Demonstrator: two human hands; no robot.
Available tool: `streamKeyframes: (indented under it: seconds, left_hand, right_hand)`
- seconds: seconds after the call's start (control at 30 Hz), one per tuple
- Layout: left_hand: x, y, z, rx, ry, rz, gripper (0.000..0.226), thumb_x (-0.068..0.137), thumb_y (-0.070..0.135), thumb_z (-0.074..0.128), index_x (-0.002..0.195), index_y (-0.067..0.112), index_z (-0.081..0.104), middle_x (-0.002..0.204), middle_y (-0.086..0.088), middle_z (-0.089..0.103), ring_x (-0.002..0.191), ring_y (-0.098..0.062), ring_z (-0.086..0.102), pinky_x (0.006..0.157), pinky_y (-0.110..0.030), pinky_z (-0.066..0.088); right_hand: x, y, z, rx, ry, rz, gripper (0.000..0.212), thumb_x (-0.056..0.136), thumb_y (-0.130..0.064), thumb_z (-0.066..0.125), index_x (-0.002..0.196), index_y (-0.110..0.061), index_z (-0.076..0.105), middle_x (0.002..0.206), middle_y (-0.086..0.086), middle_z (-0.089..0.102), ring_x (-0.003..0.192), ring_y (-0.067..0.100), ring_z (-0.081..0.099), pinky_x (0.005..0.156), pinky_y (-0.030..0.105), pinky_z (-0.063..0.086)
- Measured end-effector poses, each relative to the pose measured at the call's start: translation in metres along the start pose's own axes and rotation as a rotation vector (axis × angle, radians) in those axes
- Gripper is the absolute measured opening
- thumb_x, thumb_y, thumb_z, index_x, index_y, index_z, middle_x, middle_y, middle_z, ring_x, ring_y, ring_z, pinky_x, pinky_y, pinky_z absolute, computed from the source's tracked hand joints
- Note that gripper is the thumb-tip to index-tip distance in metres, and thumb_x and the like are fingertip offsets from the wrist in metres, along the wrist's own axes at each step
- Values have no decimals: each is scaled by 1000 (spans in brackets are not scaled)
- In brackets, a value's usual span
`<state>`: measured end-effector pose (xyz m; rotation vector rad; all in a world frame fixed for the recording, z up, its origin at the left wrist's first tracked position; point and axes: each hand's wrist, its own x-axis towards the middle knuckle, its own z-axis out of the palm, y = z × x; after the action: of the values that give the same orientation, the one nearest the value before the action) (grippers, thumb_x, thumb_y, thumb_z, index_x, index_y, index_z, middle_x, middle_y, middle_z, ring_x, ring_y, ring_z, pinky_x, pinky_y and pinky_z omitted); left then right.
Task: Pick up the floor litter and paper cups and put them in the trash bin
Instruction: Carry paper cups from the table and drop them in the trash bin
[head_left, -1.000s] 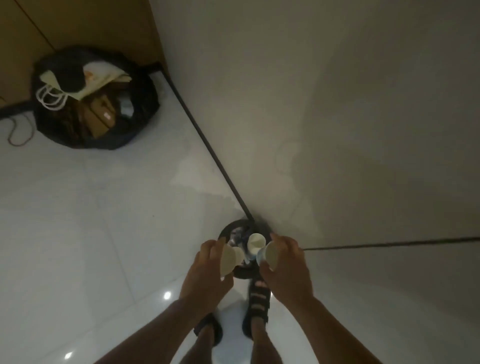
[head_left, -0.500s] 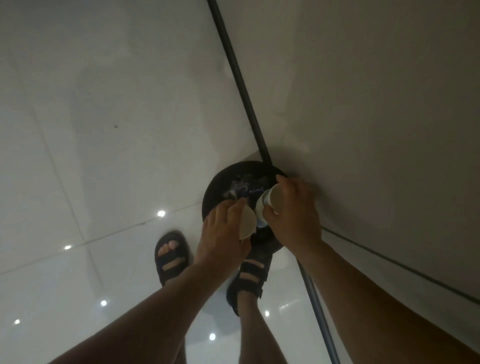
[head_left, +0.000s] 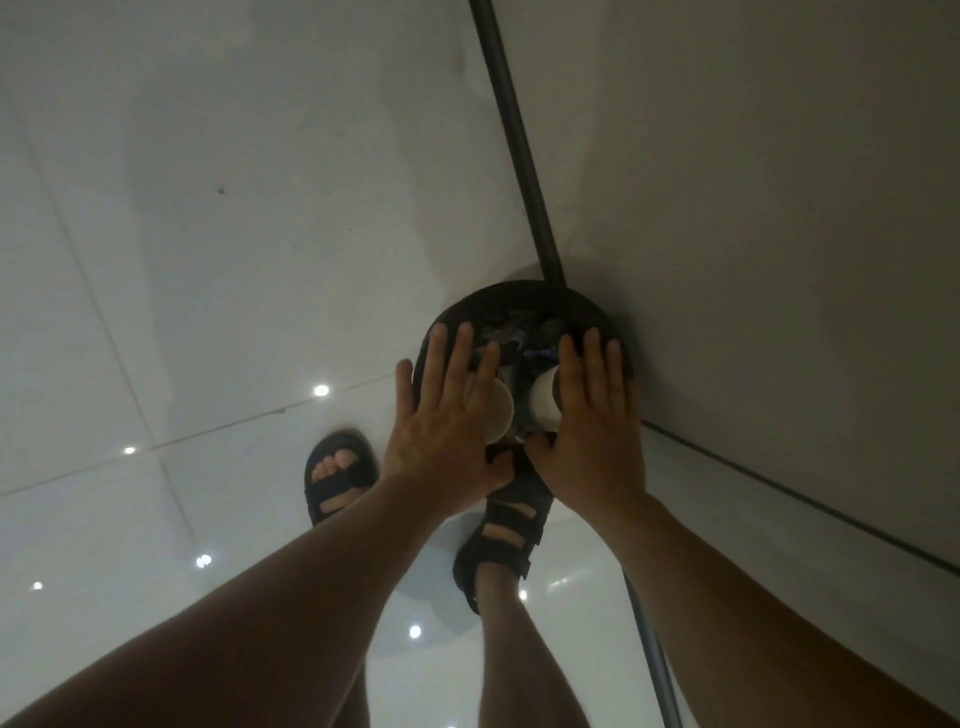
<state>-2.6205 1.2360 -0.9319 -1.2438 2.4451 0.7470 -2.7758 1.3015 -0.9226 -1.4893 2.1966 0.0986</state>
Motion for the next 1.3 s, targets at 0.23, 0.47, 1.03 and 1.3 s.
streamKeyframes:
  seconds: [0.23, 0.47, 1.03, 1.3]
  left_hand:
    - [-23, -9, -55, -35, 25, -65, 118, 70, 70, 56, 148, 25, -20, 157, -4, -21, 142, -28, -26, 113, -54, -5]
    - [-79, -21, -183, -105, 106, -178, 104, 68, 84, 19, 140, 31, -33, 150, -1, -32, 140, -25, -30, 117, -53, 1]
    - [-300, -19, -419, -157, 362, -463, 97, 80, 76, 30, 148, 27, -18, 157, -1, -24, 142, -24, -28, 116, -49, -5]
    - [-402, 15, -419, -228, 543, -723, 97, 79, 75, 31, 150, 25, -12, 160, -1, -15, 145, -24, -20, 117, -49, 0]
  right_hand:
    - [-17, -19, -50, 35, -34, 34, 104, 77, -42, 74, 156, -18, 11, 163, 11, 7, 150, 31, 1, 117, 55, 21]
    - [-46, -92, -160, 58, 1, -32, 94, 84, -51, 66, 155, -21, 14, 162, 12, 12, 149, 32, 8, 118, 52, 21]
    - [-179, -266, -398, -60, 50, -331, 84, 92, -66, 39, 154, -35, -9, 161, -1, -22, 149, 22, -17, 121, 45, 2]
    - [-228, -296, -430, -93, 34, -557, 82, 93, -64, 38, 154, -34, -9, 162, 0, -19, 148, 22, -18, 120, 45, 2]
